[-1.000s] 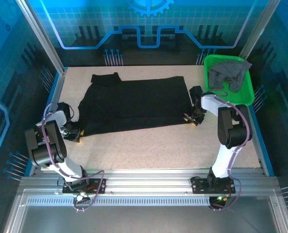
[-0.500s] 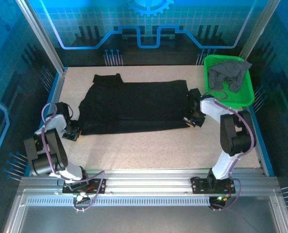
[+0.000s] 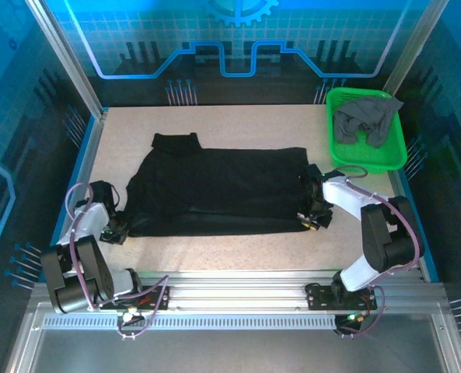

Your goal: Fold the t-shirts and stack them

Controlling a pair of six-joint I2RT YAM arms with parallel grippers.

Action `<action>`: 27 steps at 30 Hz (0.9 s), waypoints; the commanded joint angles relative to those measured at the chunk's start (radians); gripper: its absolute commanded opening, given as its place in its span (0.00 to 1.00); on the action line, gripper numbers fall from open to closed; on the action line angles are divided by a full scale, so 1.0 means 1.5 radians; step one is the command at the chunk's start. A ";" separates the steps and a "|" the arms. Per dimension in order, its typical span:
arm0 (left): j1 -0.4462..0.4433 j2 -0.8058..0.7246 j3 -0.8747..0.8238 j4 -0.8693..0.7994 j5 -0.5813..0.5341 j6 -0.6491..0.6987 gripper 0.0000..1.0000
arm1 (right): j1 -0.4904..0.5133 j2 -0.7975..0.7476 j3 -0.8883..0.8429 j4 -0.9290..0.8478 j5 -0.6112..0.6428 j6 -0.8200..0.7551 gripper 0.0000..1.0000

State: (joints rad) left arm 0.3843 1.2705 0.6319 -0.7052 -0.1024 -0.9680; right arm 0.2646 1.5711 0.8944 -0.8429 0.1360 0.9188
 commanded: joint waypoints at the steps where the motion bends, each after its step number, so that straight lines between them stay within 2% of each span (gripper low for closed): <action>1: 0.000 -0.022 0.020 -0.020 -0.033 0.006 0.30 | -0.010 -0.021 0.043 -0.056 0.045 -0.004 0.29; 3: -0.012 -0.023 0.055 -0.039 -0.041 0.007 0.42 | -0.010 -0.047 0.063 -0.071 0.070 -0.013 0.36; 8: -0.091 -0.032 0.128 -0.035 -0.024 -0.036 0.51 | -0.008 -0.068 0.103 -0.042 0.071 -0.054 0.40; 10: -0.128 -0.026 0.139 -0.011 0.019 -0.075 0.51 | -0.004 -0.056 0.114 -0.015 0.052 -0.065 0.41; 12: -0.168 -0.005 0.130 0.035 0.089 -0.128 0.53 | -0.006 -0.029 0.120 0.038 -0.007 -0.080 0.41; 15: -0.231 0.024 0.101 0.084 0.150 -0.222 0.54 | 0.003 0.021 0.145 0.068 -0.040 -0.080 0.36; 19: -0.276 0.034 0.068 0.127 0.147 -0.297 0.55 | -0.012 0.075 0.150 0.093 -0.058 -0.068 0.38; 23: -0.300 0.075 0.070 0.143 0.164 -0.316 0.55 | -0.024 0.104 0.164 0.094 -0.061 -0.071 0.39; 27: -0.321 0.105 0.073 0.147 0.145 -0.328 0.54 | -0.024 0.101 0.170 0.095 -0.063 -0.071 0.39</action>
State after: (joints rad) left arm -0.0792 1.4025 0.7429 -0.5045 0.1066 -1.4094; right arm 0.2375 1.7248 1.1145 -0.7116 0.0662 0.8181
